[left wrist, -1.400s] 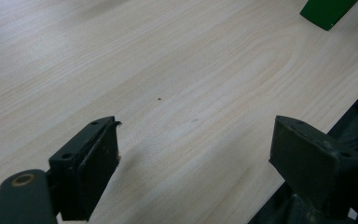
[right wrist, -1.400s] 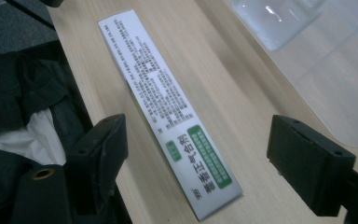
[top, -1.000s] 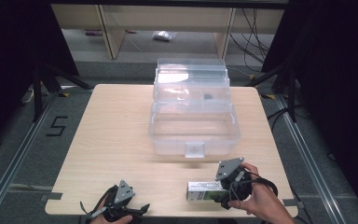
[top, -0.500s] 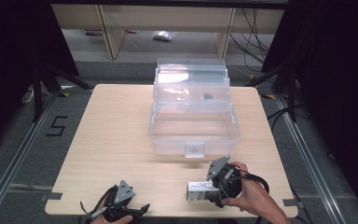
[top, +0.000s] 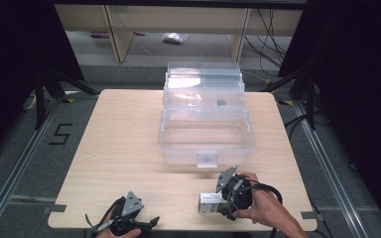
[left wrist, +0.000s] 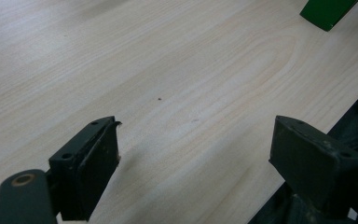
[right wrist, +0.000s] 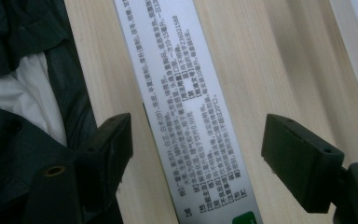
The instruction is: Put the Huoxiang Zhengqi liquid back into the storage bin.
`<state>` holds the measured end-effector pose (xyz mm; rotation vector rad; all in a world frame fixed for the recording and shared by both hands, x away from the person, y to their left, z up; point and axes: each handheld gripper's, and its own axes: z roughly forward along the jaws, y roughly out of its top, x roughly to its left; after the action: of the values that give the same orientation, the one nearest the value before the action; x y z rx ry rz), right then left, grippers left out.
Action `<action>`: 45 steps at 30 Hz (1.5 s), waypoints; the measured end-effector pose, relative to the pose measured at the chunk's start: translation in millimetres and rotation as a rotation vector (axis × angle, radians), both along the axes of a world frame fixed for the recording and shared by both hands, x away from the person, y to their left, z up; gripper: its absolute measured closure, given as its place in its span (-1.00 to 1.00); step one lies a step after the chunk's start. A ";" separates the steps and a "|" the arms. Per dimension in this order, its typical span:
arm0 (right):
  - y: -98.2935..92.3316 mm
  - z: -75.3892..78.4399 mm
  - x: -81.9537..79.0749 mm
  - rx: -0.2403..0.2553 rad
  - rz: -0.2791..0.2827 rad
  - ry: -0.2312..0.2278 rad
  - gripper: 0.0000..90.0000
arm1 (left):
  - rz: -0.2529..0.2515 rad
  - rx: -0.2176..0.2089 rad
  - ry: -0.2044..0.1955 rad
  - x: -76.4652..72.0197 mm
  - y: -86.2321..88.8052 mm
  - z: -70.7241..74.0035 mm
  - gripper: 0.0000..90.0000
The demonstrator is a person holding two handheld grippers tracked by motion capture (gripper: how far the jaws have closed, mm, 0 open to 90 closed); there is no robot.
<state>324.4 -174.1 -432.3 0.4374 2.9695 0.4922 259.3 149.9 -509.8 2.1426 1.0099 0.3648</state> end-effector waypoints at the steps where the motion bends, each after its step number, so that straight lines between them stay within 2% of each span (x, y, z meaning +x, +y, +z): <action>1: 0.3 -0.9 0.5 -0.004 0.004 0.002 -0.42 | 0.001 0.000 0.000 0.1 0.0 0.0 -0.67; 2: 0.9 -1.9 1.0 -0.009 0.011 -0.001 -0.42 | 0.001 0.001 0.000 0.1 0.0 -0.1 -0.67; 3: 1.4 -2.4 -0.2 -0.021 -0.018 0.013 -0.42 | 0.000 0.002 0.000 0.2 0.0 -0.3 -0.67; 4: 2.1 -3.9 1.4 -0.022 0.004 0.009 -0.41 | 0.000 0.002 0.000 0.1 -0.1 -0.3 -0.67; 6: 3.1 -5.3 1.1 -0.032 -0.009 0.024 -0.39 | 0.001 0.000 -0.001 0.2 -0.2 -0.2 -0.67; 7: 3.8 -6.4 2.8 -0.039 0.006 0.024 -0.38 | 0.001 0.000 -0.001 0.2 -0.1 -0.2 -0.67; 8: 4.1 -6.8 1.9 -0.043 -0.015 0.025 -0.36 | 0.002 -0.001 -0.001 0.1 -0.1 -0.2 -0.67; 10: 4.7 -8.3 4.9 -0.044 0.009 0.028 -0.32 | 0.000 0.004 -0.001 0.2 0.4 -0.1 -0.67; 11: 5.0 -8.4 4.2 -0.049 -0.010 0.033 -0.30 | 0.000 0.004 -0.001 0.2 0.4 -0.1 -0.67; 13: 5.2 -9.3 4.6 -0.052 -0.007 0.036 -0.28 | 0.001 -0.001 -0.002 0.0 -0.1 -0.2 -0.67; 14: 5.3 -10.2 6.3 -0.050 0.018 0.029 -0.25 | 0.001 0.000 -0.003 0.0 -0.2 -0.2 -0.67; 15: 5.9 -10.7 4.1 -0.070 -0.023 0.047 -0.22 | 0.001 0.001 -0.002 0.1 -0.2 -0.2 -0.67; 16: 5.9 -10.7 4.1 -0.070 -0.023 0.047 -0.22 | 0.002 0.001 -0.002 0.1 -0.2 -0.2 -0.67; 19: 5.8 -12.8 6.9 -0.064 0.024 0.048 -0.12 | 0.000 0.001 -0.003 0.2 0.0 -0.5 -0.67; 21: 6.1 -13.1 5.6 -0.071 0.004 0.051 -0.09 | -0.001 0.001 -0.004 0.2 0.0 -0.4 -0.67; 22: 6.4 -13.7 6.3 -0.074 0.019 0.064 -0.05 | -0.001 0.001 -0.004 0.2 -0.1 -0.5 -0.67; 23: 6.7 -13.6 4.8 -0.087 -0.004 0.072 -0.02 | 0.000 0.002 -0.002 0.2 -0.2 -0.3 -0.67; 24: 6.5 -15.5 8.2 -0.106 0.041 0.038 0.05 | 0.000 0.001 -0.002 0.1 -0.2 -0.3 -0.67; 25: 7.0 -14.9 6.5 -0.122 0.016 0.045 0.08 | 0.000 0.001 -0.003 0.2 -0.1 -0.5 -0.67; 27: 7.7 -14.9 5.5 -0.125 0.010 0.050 0.12 | -0.001 0.001 -0.003 0.2 0.0 -0.5 -0.67; 28: 7.8 -15.0 7.1 -0.122 0.033 0.059 0.17 | 0.000 0.001 -0.004 0.1 -0.1 -0.4 -0.67; 29: 8.1 -14.4 8.9 -0.126 0.069 0.065 0.30 | -0.001 0.001 -0.004 0.1 -0.1 -0.4 -0.67; 30: 8.1 -14.4 8.9 -0.126 0.069 0.065 0.30 | -0.001 0.001 -0.004 0.1 -0.1 -0.4 -0.67; 31: 8.8 -14.1 6.8 -0.132 0.046 0.061 0.33 | -0.001 0.001 -0.004 0.1 0.0 -0.4 -0.67; 32: 9.9 -14.0 8.1 -0.132 0.070 0.060 0.35 | 0.000 0.000 -0.004 0.2 0.1 -0.5 -0.67; 35: 10.7 -11.1 7.9 -0.157 0.065 0.063 0.42 | 0.003 -0.001 -0.003 0.0 -0.1 -0.3 -0.67; 36: 11.3 -10.4 10.8 -0.156 0.102 0.055 0.43 | 0.003 0.000 -0.003 0.0 0.0 -0.3 -0.67; 37: 11.6 -9.2 10.3 -0.164 0.082 0.067 0.44 | 0.000 0.000 -0.005 0.1 0.2 -0.4 -0.67; 40: 11.4 -7.9 11.1 -0.164 0.078 0.080 0.44 | 0.002 -0.001 -0.004 0.2 0.1 -0.5 -0.67; 41: 11.0 -8.3 13.5 -0.157 0.111 0.069 0.44 | 0.002 -0.001 -0.004 0.2 0.0 -0.5 -0.67; 42: 11.0 -7.5 12.9 -0.160 0.098 0.070 0.44 | 0.001 0.000 -0.004 0.2 0.1 -0.5 -0.67; 45: 12.3 -1.8 13.8 -0.163 0.108 0.080 0.44 | 0.001 -0.001 -0.004 0.1 0.2 -0.3 -0.67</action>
<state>338.2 -161.8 -434.0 0.2888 3.0907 0.2444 259.4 150.1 -510.2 2.1399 1.0088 0.3694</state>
